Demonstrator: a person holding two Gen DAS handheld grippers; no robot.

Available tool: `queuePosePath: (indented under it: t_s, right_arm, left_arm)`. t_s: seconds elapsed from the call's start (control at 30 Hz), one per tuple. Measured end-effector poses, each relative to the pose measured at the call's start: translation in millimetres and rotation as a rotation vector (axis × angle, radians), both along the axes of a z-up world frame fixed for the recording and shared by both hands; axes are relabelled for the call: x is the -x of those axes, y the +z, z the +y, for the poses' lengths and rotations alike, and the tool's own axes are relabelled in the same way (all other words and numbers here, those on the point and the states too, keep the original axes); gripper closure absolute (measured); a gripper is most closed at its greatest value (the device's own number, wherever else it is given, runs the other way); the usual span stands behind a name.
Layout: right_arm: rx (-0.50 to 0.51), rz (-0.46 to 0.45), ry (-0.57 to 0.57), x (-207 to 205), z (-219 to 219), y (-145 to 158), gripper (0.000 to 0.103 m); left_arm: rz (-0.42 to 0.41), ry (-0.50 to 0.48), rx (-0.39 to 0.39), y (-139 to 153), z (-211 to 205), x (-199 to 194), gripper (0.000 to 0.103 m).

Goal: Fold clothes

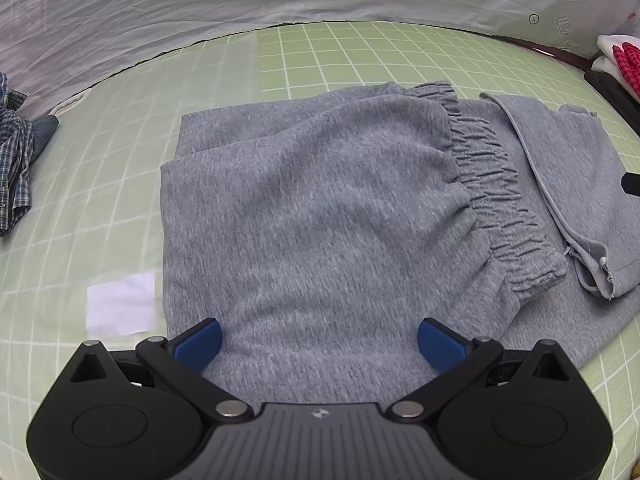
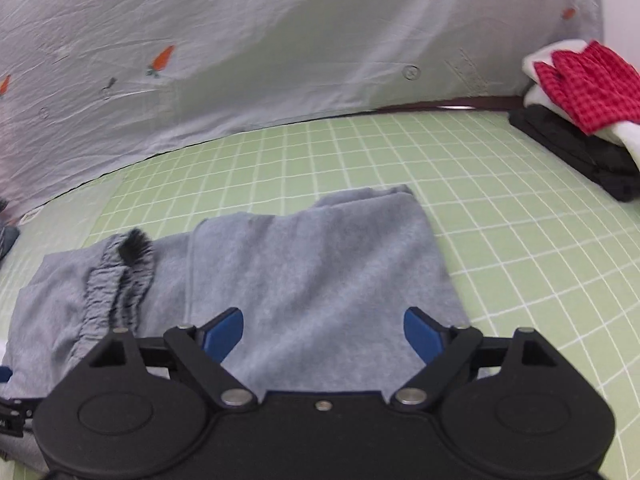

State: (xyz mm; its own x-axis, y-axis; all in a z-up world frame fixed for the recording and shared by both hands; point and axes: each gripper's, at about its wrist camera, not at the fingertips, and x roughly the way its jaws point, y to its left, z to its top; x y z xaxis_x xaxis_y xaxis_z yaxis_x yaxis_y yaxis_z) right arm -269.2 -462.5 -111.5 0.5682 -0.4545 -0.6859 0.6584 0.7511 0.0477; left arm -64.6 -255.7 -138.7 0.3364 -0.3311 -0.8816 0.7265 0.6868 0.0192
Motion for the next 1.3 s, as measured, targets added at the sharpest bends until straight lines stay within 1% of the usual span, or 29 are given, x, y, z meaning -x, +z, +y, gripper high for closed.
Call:
queuePosePath:
  t_s: [0.17,0.27,0.3,0.33,0.37,0.4,0.47,0.5,0.57,0.6,0.63,0.7,0.8,0.93,0.97,1.03,1.07,1.17,1.3]
  right_arm:
    - [-0.027,0.041,-0.123,22,-35,-15,0.016]
    - [-0.043,0.066,-0.197,34,-56,-24,0.021]
    - [-0.049,0.073,-0.217,38,-62,-26,0.027]
    - [-0.054,0.074,-0.199,39,-63,-27,0.035]
    - [-0.062,0.065,-0.18,39,-63,-28,0.041]
    - [-0.071,0.057,-0.161,39,-63,-29,0.045]
    - [-0.08,0.045,-0.145,38,-63,-28,0.048]
    - [-0.082,0.043,-0.141,37,-63,-28,0.053]
    - [-0.091,0.03,-0.137,37,-64,-27,0.068]
    - [-0.099,0.022,-0.135,38,-65,-27,0.086]
    - [-0.115,0.007,-0.127,39,-66,-26,0.092]
    - [-0.104,0.016,-0.125,36,-63,-23,0.093]
    - [-0.053,0.022,-0.101,32,-54,-13,0.093]
    - [-0.028,-0.049,-0.074,28,-43,10,0.094]
    - [-0.019,-0.061,-0.061,25,-39,15,0.094]
    - [-0.007,-0.101,-0.03,16,-28,28,0.094]
    - [-0.014,-0.129,-0.015,11,-23,34,0.094]
    - [-0.036,-0.197,0.052,-9,-1,49,0.094]
    - [-0.064,-0.234,0.195,-55,40,57,0.094]
  left_arm:
    - [0.003,0.025,-0.005,1,-5,-1,0.0]
    - [0.006,0.037,-0.007,1,-6,-3,0.0]
    - [0.006,0.04,-0.006,1,-6,-3,0.0]
    - [0.006,0.042,-0.006,2,-6,-2,0.0]
    - [0.005,0.043,-0.005,2,-5,-2,0.0]
    - [0.005,0.045,-0.005,2,-5,-2,0.0]
    - [0.006,0.049,-0.005,2,-6,-1,0.0]
    - [0.005,0.052,-0.004,2,-6,-1,0.0]
    - [0.003,0.055,-0.002,2,-5,-2,0.0]
    - [0.002,0.056,-0.001,2,-5,-2,0.0]
    - [0.002,0.056,-0.001,2,-5,-2,0.0]
    - [0.002,0.057,-0.001,3,-5,-1,0.0]
    - [0.006,0.063,-0.012,4,-6,-1,0.0]
    - [0.003,0.069,-0.03,9,-6,-4,0.0]
    - [-0.005,0.069,-0.034,11,-6,-4,0.0]
    - [-0.048,0.067,-0.033,20,-4,-5,0.0]
    - [-0.063,0.063,-0.017,26,-2,-6,0.0]
    - [-0.068,0.075,0.04,39,12,-14,0.0]
    - [-0.084,0.092,0.066,49,29,-24,0.0]
